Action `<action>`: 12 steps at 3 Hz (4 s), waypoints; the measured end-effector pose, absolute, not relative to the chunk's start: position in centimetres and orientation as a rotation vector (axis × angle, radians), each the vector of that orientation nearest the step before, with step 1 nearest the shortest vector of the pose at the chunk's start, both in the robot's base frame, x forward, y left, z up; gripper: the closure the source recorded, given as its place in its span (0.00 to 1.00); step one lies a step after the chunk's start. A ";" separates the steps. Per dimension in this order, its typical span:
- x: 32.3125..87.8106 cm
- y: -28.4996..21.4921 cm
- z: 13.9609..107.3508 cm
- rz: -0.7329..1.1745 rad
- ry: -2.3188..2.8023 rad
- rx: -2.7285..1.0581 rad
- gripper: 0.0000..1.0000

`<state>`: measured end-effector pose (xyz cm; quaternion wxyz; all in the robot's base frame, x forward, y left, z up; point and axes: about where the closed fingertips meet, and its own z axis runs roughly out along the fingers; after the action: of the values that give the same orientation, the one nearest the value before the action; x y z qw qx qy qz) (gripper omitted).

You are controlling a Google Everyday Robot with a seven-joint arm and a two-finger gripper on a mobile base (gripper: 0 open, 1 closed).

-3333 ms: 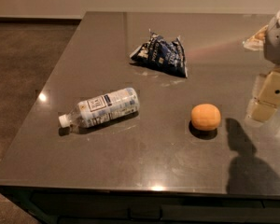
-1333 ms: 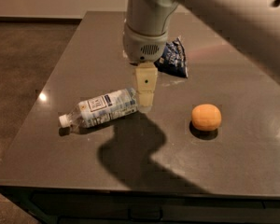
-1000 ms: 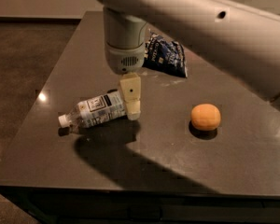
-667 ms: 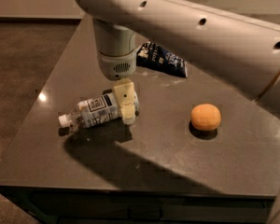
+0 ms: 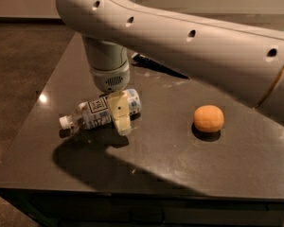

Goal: Place blue plastic bottle upright

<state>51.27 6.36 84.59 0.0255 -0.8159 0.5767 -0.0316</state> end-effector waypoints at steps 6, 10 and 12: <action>53.2 8.5 90.1 0.287 1.734 -2.377 1.00; 55.7 3.4 97.5 0.815 1.639 -1.574 1.00; 56.9 2.3 97.8 0.977 1.480 -1.320 1.00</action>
Offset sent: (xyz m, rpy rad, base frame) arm -0.0090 0.0345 0.0030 0.0497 0.0893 0.0009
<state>56.91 2.29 97.82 0.4488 -0.5336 0.5983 0.3950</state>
